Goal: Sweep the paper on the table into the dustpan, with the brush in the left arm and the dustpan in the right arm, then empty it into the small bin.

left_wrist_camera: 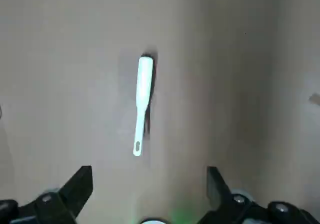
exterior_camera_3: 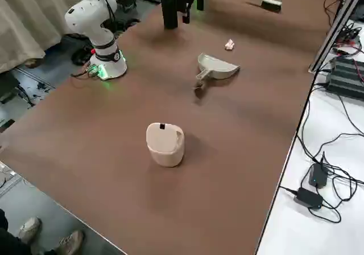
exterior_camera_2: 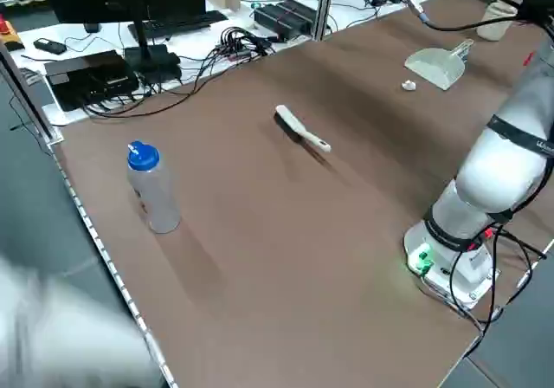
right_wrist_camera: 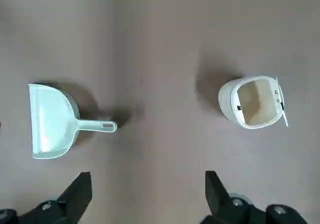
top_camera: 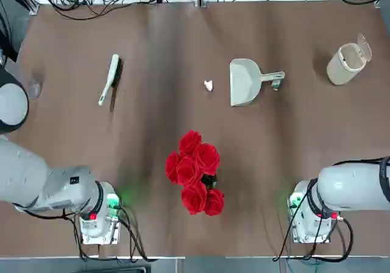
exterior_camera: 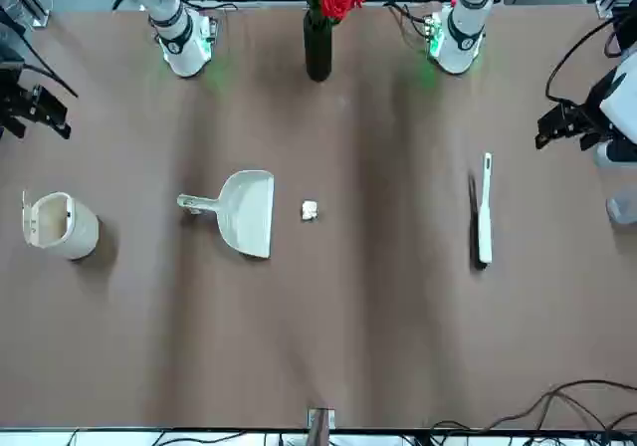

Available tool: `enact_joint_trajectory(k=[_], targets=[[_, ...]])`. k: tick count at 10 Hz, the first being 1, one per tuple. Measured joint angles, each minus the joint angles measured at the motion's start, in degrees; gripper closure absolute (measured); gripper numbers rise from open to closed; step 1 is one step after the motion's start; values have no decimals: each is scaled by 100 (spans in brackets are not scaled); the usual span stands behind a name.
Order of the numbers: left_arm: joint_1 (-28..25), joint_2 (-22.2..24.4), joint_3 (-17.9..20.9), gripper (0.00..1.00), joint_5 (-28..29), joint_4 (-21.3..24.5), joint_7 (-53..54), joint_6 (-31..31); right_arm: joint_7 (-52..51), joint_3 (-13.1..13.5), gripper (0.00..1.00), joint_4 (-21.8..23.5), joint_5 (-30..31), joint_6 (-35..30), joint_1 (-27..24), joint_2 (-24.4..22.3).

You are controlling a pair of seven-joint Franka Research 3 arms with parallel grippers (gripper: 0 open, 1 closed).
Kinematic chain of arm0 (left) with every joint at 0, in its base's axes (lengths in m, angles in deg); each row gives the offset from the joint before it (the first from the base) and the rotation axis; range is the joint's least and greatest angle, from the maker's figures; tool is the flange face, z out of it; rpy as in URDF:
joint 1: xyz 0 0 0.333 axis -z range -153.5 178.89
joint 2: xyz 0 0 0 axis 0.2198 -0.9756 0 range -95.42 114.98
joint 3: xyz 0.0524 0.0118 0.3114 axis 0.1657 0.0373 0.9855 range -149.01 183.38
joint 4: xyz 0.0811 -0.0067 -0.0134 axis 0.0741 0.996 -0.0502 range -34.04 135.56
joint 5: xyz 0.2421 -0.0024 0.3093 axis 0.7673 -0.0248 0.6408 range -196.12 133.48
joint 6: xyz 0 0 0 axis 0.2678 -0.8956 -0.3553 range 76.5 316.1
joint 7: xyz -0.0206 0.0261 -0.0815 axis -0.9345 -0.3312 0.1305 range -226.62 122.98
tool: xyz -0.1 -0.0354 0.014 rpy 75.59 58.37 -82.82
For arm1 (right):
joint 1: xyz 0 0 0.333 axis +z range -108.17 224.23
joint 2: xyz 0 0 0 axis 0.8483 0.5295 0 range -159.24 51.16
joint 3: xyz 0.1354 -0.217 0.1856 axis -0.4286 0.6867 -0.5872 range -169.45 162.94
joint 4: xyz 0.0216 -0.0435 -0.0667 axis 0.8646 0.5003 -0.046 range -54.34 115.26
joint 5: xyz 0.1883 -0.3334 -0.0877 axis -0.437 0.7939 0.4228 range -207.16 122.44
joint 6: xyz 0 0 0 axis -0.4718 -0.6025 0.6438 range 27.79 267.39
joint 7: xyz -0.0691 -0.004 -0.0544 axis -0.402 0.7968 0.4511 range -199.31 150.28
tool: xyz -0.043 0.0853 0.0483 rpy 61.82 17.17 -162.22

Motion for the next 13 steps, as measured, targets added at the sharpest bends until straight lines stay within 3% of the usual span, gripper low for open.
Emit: enact_joint_trajectory(k=[6,9,11,13], targets=[[-91,-10,40,0,37,25,0,-15,0,-1,0,0,0,0,0,0],[-442,-345,82,0,68,131,-67,-21,0,-1,0,0,0,0,0,3],[-619,-502,84,1,131,501,-77,83,0,-1,0,0,0,0,0,7],[-703,-507,69,1,190,1099,-65,619,0,-1,0,0,0,0,0,9]])
